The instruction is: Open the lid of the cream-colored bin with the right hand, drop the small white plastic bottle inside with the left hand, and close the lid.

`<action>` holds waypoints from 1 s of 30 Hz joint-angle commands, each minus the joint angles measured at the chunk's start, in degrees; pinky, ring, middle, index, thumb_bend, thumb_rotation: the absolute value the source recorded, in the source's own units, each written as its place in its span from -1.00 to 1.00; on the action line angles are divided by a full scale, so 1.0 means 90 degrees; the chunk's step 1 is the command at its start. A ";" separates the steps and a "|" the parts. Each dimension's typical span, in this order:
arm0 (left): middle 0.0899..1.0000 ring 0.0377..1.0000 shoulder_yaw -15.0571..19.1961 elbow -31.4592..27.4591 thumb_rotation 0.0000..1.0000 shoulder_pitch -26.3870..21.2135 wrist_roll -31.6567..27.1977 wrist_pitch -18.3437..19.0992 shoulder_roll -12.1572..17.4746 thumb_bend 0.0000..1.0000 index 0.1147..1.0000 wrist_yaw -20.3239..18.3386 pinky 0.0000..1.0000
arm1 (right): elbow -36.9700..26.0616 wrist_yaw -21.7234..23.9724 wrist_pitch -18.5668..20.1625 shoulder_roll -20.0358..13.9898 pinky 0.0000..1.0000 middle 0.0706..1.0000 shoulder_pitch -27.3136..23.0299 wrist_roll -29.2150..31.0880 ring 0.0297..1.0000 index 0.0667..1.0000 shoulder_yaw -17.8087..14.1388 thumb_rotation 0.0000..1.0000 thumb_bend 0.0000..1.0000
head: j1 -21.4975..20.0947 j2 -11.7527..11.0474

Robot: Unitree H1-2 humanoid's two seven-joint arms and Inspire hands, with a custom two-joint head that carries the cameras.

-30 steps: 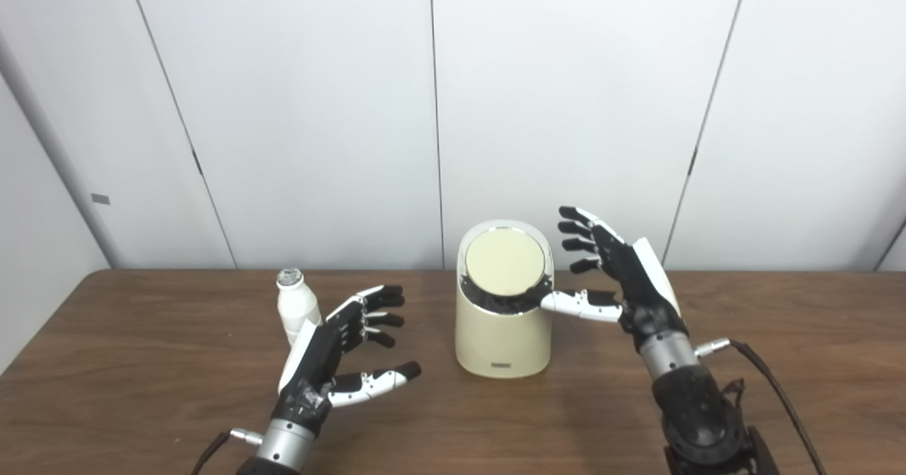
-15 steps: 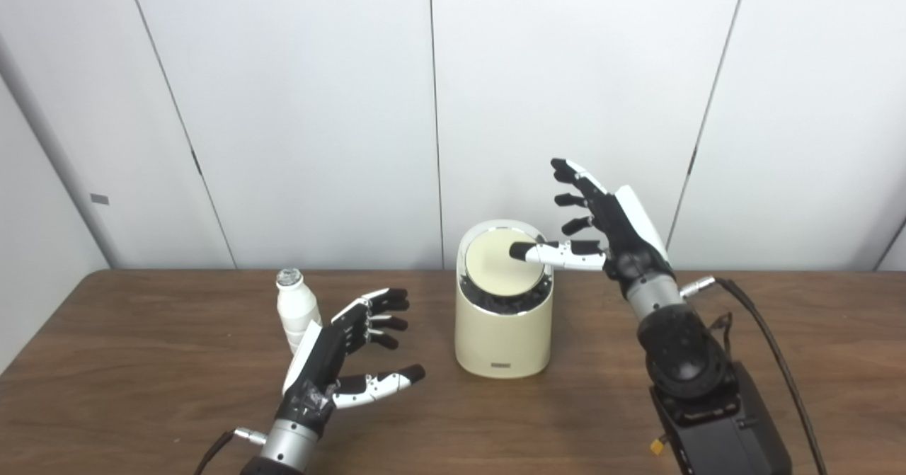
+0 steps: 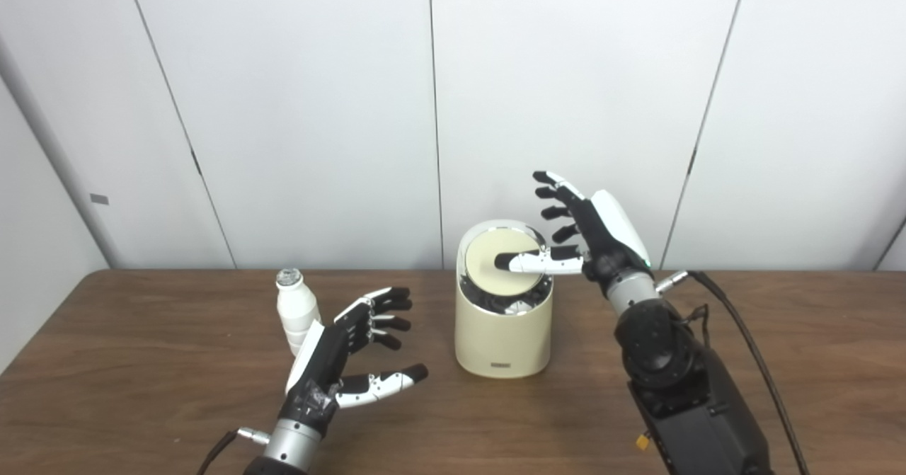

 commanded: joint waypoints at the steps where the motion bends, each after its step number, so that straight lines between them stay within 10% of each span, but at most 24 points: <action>1: 0.52 0.37 0.0003 -0.0230 -0.88 -0.0249 -0.0058 -0.0187 -0.0002 0.49 0.56 0.0061 0.18 | -0.0086 -0.0175 -0.0140 0.0006 0.19 0.69 -0.0359 -0.0135 0.52 0.78 0.0021 -0.28 0.80 | 0.0012 0.0011; 30: 0.52 0.36 -0.0015 -0.0487 -0.90 -0.0184 -0.0129 -0.0032 -0.0017 0.46 0.57 0.0020 0.18 | 0.0604 -0.0086 0.0216 -0.0440 0.26 0.74 -0.0613 -0.1265 0.59 0.77 0.0843 -0.56 0.78 | 0.0053 0.0213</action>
